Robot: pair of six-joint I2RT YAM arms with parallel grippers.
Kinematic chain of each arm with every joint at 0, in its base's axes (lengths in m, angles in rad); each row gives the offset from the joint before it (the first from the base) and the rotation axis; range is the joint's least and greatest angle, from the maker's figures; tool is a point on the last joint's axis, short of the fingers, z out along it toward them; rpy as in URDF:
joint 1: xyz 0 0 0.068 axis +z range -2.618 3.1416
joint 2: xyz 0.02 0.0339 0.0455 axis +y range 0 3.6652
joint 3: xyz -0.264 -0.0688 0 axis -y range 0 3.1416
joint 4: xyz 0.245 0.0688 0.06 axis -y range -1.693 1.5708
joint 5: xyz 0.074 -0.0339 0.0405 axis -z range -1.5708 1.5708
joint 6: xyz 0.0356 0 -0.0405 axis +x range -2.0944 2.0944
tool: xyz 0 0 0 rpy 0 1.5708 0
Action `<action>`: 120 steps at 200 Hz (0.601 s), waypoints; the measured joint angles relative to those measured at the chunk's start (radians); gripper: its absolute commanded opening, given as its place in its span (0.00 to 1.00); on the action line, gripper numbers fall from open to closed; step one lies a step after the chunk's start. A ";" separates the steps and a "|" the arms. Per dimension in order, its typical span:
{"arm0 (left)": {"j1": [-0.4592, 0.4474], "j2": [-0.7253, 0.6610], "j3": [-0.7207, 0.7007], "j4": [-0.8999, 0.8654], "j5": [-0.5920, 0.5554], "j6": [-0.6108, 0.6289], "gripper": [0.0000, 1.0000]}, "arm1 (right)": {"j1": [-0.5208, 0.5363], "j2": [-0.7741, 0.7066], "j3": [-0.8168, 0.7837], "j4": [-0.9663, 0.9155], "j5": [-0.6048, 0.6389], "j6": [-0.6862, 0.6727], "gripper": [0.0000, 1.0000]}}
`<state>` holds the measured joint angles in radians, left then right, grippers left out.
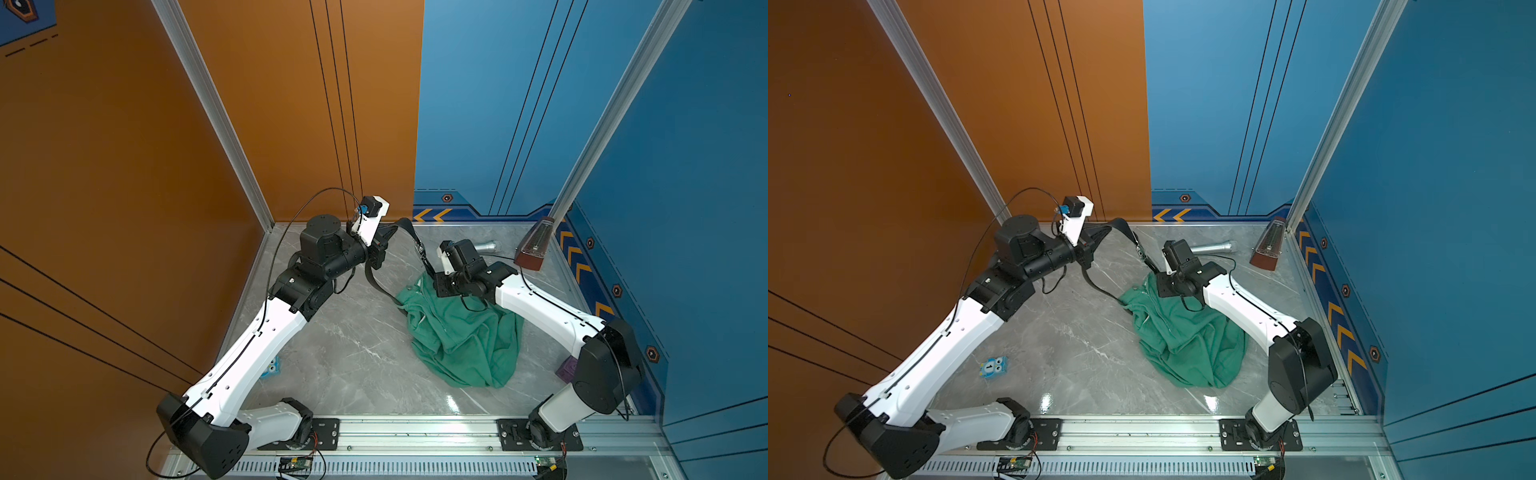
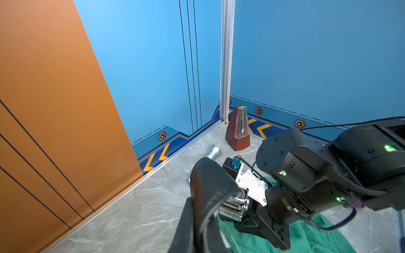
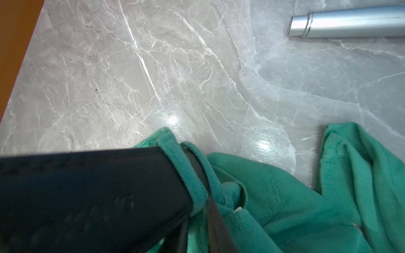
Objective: Remove the belt from the trousers
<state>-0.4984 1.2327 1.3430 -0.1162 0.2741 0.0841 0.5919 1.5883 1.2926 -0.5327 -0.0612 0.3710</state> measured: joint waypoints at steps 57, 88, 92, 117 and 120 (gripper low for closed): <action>0.001 0.131 0.081 -0.005 0.012 0.032 0.00 | 0.093 -0.280 -0.085 0.052 0.175 -0.049 0.63; 0.001 0.154 0.098 -0.024 0.024 0.049 0.00 | 0.100 -0.380 -0.081 0.132 0.225 -0.080 0.69; 0.001 0.153 0.099 -0.025 0.026 0.050 0.00 | 0.100 -0.376 -0.072 0.137 0.225 -0.085 0.69; 0.001 0.153 0.099 -0.032 0.027 0.050 0.00 | 0.100 -0.301 -0.013 0.153 0.203 -0.109 0.70; 0.001 0.153 0.099 -0.032 0.027 0.050 0.00 | 0.100 -0.290 -0.005 0.153 0.196 -0.111 0.70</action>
<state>-0.4976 1.3861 1.4422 -0.1482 0.3008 0.1345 0.6922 1.2987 1.2873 -0.3798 0.1349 0.2596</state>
